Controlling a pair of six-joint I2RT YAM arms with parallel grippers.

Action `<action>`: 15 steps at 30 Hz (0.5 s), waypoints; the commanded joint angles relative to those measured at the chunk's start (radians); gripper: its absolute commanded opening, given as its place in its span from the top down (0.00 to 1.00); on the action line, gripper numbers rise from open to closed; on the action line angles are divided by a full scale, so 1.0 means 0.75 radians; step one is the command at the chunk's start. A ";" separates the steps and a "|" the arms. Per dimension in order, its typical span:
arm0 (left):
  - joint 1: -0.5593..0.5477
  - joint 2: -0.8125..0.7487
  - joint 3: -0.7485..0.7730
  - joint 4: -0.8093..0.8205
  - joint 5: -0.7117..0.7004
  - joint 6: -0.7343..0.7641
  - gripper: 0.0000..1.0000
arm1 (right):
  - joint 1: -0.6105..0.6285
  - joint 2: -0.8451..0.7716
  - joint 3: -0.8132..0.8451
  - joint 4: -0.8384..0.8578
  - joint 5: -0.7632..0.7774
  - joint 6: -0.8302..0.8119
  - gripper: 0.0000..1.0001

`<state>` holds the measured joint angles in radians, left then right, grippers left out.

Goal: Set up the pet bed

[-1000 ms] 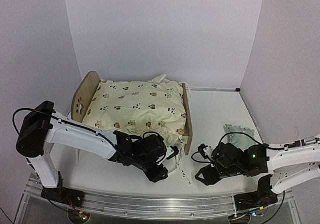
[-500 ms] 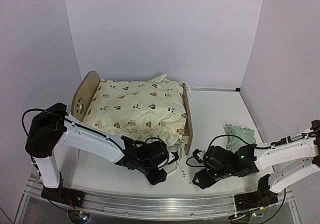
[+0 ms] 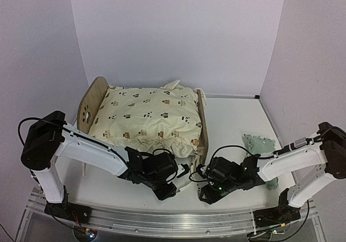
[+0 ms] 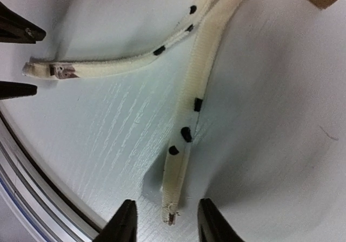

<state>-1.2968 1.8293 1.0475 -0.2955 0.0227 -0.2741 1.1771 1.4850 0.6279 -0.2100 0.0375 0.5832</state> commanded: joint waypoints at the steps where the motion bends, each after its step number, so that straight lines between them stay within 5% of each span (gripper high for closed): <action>1: -0.001 -0.103 -0.022 0.031 -0.018 -0.020 0.63 | 0.022 0.065 0.038 -0.014 -0.040 -0.003 0.72; 9: 0.001 -0.154 -0.050 0.024 -0.064 -0.023 0.64 | 0.042 0.139 0.064 -0.061 -0.024 0.021 0.99; 15: 0.001 -0.186 -0.067 0.027 -0.068 -0.026 0.65 | 0.042 0.114 0.079 -0.090 0.031 0.042 1.00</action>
<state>-1.2968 1.7461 1.0105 -0.2875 -0.0050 -0.2882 1.2030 1.5597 0.6806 -0.1988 0.0279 0.5978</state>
